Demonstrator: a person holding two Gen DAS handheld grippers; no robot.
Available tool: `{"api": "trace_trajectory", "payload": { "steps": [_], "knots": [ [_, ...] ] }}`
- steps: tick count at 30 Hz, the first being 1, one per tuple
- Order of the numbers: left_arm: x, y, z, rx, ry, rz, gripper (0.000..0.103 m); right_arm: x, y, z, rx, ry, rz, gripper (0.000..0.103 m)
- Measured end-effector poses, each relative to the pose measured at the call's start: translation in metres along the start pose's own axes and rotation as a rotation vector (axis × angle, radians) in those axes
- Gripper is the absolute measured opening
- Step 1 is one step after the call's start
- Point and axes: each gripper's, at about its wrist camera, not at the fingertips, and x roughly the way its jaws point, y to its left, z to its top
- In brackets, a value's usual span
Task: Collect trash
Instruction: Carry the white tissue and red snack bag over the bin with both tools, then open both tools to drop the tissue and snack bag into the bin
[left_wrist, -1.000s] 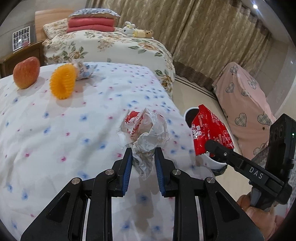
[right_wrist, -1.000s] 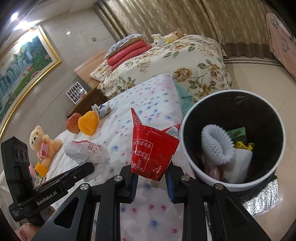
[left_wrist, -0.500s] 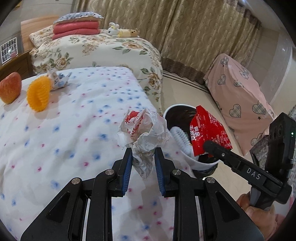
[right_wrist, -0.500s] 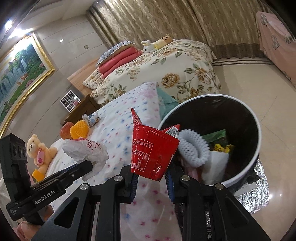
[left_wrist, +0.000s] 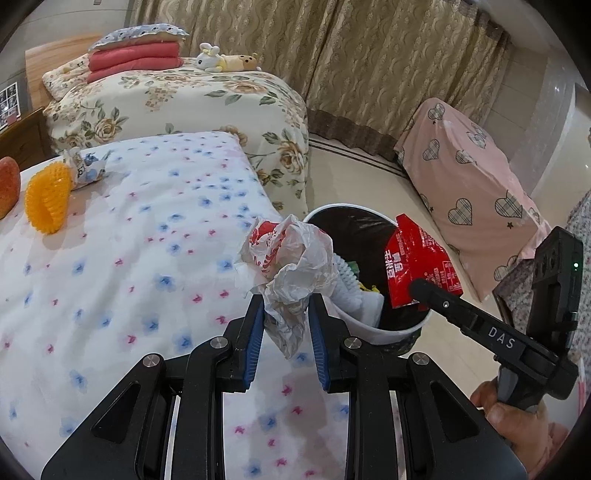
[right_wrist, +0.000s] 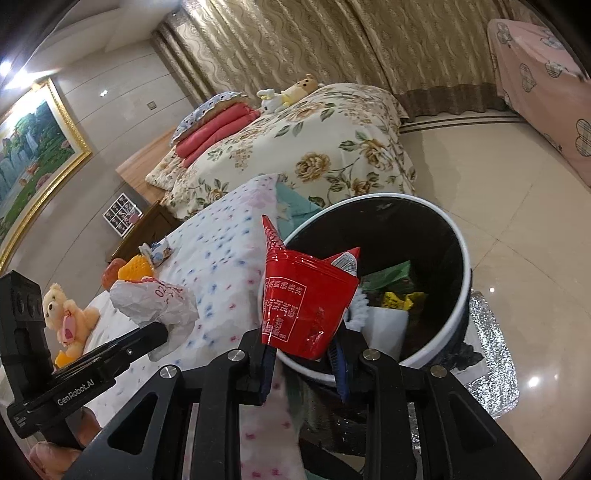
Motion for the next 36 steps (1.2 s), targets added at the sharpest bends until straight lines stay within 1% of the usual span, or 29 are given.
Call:
{"api": "trace_trajectory", "payload": {
  "steps": [16,36],
  "knots": [
    [0.021,-0.030,0.008,0.060,0.023,-0.029,0.023,-0.002,-0.023,0.005,0.018,0.004,-0.047,0.029],
    [0.053,-0.049,0.023,0.090,0.074,-0.050,0.023,0.007,-0.041,0.024,0.009,0.021,-0.091,0.030]
  ]
}}
